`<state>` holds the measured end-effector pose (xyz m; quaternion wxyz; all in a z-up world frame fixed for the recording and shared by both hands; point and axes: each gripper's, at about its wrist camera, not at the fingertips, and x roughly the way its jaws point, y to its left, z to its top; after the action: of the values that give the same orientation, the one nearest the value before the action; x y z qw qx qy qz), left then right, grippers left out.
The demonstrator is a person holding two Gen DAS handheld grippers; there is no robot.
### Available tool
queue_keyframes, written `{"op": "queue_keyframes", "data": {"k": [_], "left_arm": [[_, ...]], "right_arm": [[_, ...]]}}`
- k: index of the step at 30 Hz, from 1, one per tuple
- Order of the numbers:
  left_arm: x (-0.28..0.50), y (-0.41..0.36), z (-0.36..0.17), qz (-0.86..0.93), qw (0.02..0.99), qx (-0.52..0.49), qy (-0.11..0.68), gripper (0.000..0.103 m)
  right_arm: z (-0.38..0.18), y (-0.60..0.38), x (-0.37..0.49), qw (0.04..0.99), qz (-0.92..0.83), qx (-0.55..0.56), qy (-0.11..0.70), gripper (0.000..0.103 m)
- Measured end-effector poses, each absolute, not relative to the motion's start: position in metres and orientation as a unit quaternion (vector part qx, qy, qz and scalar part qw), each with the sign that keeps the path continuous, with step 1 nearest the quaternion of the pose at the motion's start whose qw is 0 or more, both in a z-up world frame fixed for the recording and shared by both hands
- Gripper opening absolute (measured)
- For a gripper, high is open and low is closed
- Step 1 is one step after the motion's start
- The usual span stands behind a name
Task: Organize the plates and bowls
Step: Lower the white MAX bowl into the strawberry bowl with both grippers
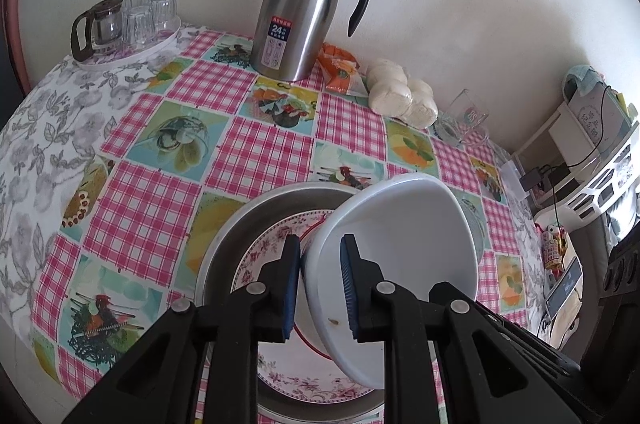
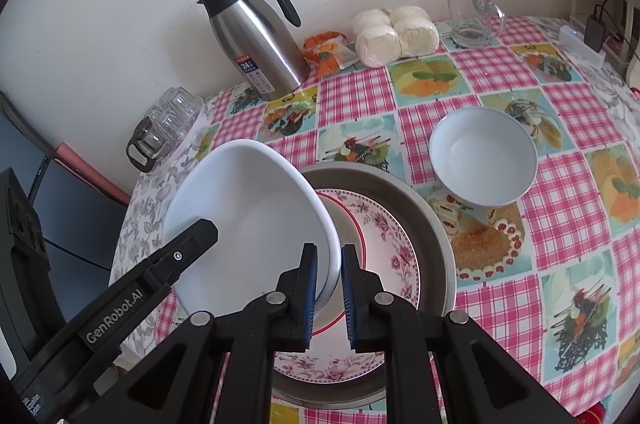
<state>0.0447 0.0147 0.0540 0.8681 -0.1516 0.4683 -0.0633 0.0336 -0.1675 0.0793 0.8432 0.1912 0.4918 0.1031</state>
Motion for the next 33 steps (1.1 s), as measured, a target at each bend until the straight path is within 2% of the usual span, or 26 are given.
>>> {"op": "queue_keyframes", "data": {"k": [17,33], "left_arm": [[0.052,0.015,0.032,-0.058,0.849,-0.16,0.501,0.02],[0.049,0.024,0.041,-0.052,0.859,-0.167,0.481,0.022]], "right_arm": [[0.059,-0.17,0.042,0.824,0.095,0.201,0.521,0.015],[0.064,-0.174,0.043,0.831,0.097,0.201,0.51,0.017]]}}
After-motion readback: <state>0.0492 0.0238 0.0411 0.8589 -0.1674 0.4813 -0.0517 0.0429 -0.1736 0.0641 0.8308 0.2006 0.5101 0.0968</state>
